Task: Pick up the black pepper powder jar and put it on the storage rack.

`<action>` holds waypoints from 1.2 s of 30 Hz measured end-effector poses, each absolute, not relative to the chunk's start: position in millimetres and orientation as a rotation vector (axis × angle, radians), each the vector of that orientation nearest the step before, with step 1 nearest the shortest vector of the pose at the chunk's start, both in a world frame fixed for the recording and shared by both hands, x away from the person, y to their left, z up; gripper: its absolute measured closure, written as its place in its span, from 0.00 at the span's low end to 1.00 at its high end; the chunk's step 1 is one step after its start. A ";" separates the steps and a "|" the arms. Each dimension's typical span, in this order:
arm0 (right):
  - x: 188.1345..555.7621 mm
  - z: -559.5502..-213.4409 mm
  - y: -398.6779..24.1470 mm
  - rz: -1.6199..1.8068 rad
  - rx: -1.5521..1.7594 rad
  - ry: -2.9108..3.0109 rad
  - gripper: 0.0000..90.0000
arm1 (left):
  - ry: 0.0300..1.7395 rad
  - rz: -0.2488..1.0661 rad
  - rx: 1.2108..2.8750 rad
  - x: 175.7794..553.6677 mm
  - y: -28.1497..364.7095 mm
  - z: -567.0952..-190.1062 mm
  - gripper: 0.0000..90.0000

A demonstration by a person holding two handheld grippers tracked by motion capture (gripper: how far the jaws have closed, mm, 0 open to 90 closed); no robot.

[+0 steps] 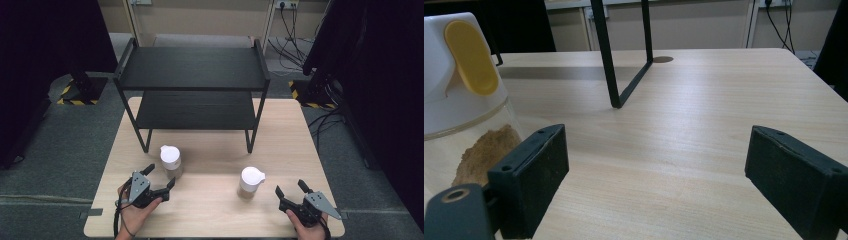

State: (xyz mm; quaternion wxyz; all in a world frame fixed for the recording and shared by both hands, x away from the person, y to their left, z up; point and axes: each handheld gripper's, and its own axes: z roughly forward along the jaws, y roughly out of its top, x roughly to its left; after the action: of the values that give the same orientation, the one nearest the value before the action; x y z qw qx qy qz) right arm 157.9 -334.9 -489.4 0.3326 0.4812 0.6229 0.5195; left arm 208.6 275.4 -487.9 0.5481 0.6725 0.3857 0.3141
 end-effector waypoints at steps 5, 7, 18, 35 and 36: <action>158.4 -488.9 -334.9 1.356 1.261 1.630 0.12 | 0.919 0.740 1.608 219.9 271.4 -487.3 0.14; 158.4 -489.1 -335.3 1.359 1.260 1.630 0.12 | 0.923 0.735 1.610 223.7 269.4 -487.0 0.14; 158.8 -488.6 -335.3 1.356 1.259 1.634 0.12 | 0.945 0.734 1.628 240.4 259.2 -485.0 0.19; 159.3 -488.3 -335.8 1.358 1.261 1.637 0.11 | 0.942 0.726 1.613 253.3 253.7 -488.9 0.33; 159.2 -488.3 -335.7 1.358 1.262 1.637 0.11 | 0.941 0.724 1.609 253.3 254.0 -489.8 0.33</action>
State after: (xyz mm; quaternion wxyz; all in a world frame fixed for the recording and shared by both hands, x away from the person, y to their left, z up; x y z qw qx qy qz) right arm 159.2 -335.7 -488.3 0.3281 0.4819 0.6253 0.5188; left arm 253.3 254.0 -489.8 0.5406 0.6769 0.3960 0.3046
